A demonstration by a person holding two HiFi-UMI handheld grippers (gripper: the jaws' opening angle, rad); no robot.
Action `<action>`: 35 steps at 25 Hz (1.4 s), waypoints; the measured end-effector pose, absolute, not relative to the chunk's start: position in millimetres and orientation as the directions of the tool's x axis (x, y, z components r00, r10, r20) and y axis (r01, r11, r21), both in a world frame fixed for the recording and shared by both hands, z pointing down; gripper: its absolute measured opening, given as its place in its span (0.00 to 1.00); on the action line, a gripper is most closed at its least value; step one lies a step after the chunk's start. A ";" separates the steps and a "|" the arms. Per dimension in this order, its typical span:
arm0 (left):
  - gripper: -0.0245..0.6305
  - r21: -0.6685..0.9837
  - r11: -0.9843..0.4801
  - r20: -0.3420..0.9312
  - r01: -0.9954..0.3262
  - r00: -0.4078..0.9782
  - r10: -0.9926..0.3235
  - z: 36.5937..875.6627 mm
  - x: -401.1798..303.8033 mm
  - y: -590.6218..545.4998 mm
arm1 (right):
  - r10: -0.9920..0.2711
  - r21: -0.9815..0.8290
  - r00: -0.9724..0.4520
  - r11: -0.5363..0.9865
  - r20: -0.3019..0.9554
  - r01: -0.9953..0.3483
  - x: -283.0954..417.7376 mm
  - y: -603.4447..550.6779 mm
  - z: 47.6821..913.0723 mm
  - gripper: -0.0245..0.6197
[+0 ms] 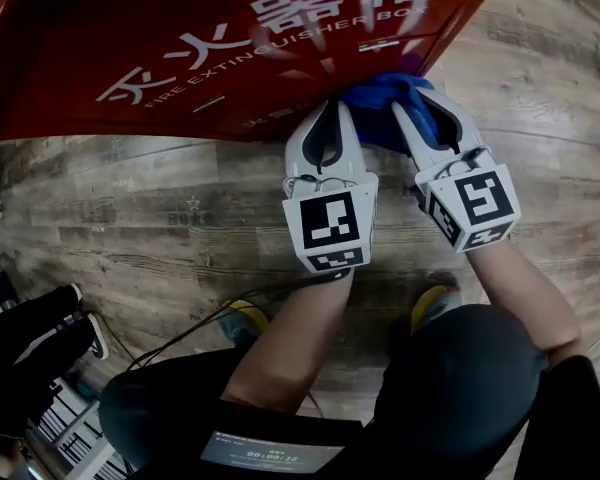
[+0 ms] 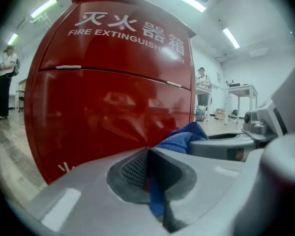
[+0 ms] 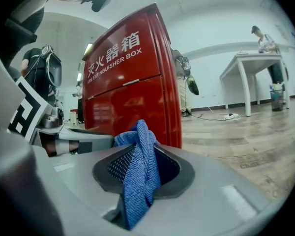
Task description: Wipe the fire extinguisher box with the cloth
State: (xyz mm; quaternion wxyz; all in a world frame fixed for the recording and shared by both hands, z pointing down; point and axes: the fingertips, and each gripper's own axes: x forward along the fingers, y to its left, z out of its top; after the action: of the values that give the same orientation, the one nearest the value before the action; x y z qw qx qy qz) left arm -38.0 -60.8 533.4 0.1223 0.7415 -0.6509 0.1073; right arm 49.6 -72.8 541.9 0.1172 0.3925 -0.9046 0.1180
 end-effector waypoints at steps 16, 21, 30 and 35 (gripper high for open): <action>0.04 -0.014 -0.038 0.315 -0.999 0.031 -0.949 518.2 -89.5 -48.0 | -0.594 -0.150 -0.769 0.760 0.237 -0.633 -9.5 -56.2 526.7 0.21; 0.04 -0.030 0.026 0.323 -0.999 -0.034 -0.946 500.2 -126.5 -32.4 | -0.521 -0.164 -0.824 0.813 0.224 -0.559 -50.2 -42.1 512.6 0.21; 0.04 -0.034 0.049 0.296 -0.998 -0.056 -0.954 442.1 -140.7 -22.6 | -0.414 -0.168 -0.882 0.875 0.224 -0.453 -79.3 -34.4 463.0 0.21; 0.04 -0.031 -0.021 0.262 -0.999 0.012 -0.965 396.9 -119.2 -26.5 | -0.443 -0.129 -0.881 0.876 0.167 -0.464 -61.5 -45.0 416.8 0.21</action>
State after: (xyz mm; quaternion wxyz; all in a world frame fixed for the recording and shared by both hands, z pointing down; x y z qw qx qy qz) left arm -119.2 -26.5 396.9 0.0816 0.7066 -0.6949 0.1051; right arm -61.5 -45.0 416.8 0.0660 0.2347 -0.9663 0.0828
